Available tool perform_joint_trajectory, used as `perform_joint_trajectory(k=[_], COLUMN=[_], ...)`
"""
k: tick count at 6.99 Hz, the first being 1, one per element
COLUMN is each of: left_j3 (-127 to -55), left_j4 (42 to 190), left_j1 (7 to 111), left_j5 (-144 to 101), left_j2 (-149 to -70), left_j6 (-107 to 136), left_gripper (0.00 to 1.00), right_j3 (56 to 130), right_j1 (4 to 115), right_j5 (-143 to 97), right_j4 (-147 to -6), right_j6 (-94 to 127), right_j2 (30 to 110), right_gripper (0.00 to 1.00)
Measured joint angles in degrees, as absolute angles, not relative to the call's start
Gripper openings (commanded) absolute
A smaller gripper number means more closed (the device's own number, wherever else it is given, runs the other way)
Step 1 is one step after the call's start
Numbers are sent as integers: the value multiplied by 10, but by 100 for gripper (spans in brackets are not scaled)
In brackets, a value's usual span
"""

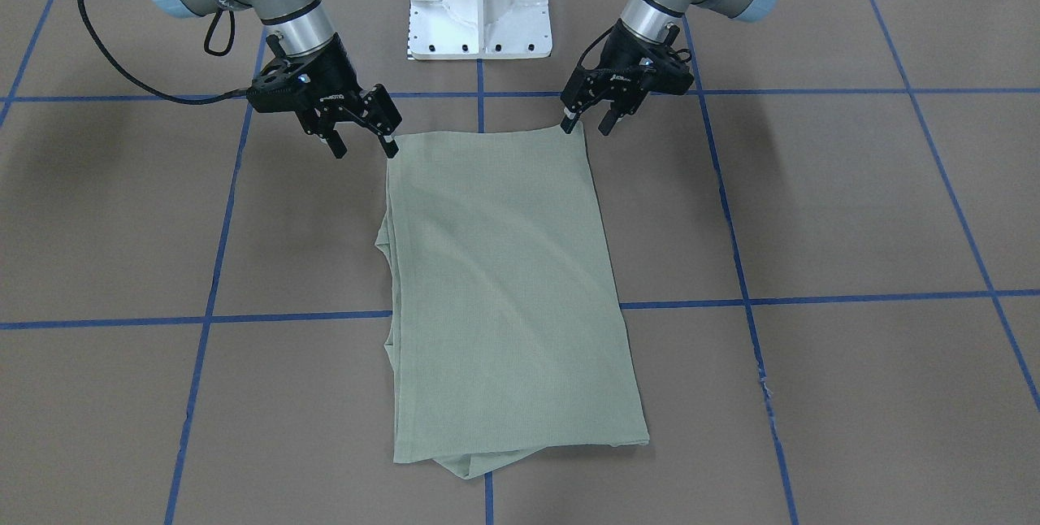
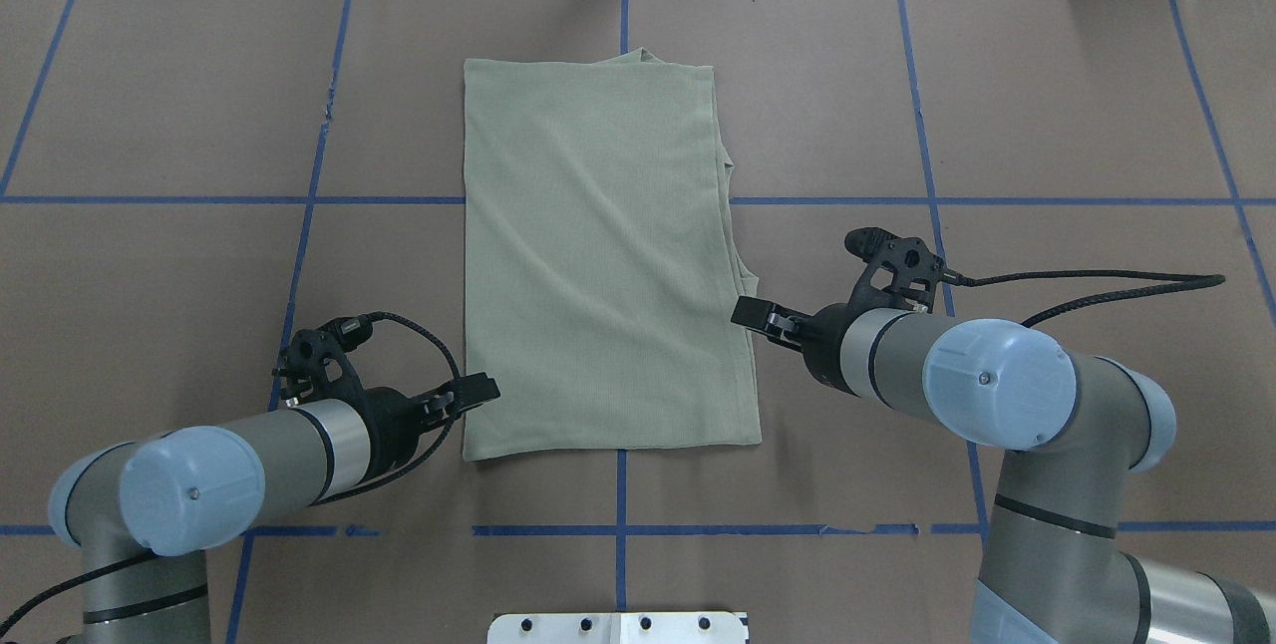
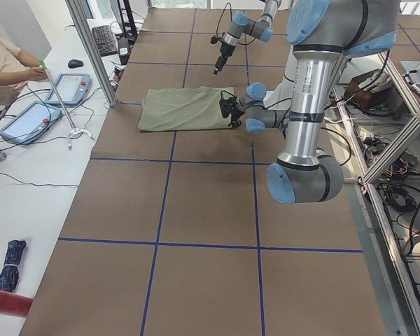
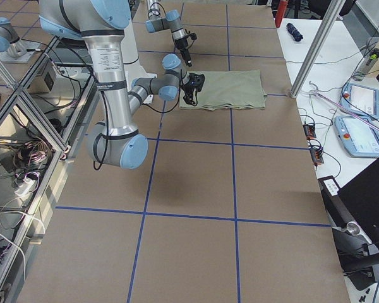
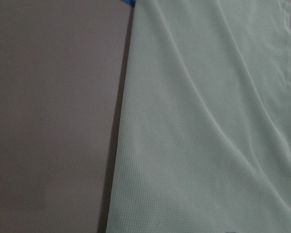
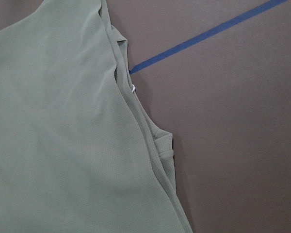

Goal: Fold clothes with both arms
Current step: 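Grasp both near corners of the folded shirt with both grippers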

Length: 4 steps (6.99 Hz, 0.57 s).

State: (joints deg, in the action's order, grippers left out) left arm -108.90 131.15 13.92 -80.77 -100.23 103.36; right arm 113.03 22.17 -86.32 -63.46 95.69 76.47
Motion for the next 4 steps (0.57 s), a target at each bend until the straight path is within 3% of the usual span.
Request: perform_joint_trajectory(k=[4], left_j3=[-1068], left_j4=[1314], left_j1=[113], left_j5=[-788], left_j2=[-1009], left_j6=[1054], left_gripper=[82], right_j3=[1130], right_j1=[221], right_j5=[-862], right_j4=[-635], right_j6=[957], right_j2=[763], right_gripper=[100])
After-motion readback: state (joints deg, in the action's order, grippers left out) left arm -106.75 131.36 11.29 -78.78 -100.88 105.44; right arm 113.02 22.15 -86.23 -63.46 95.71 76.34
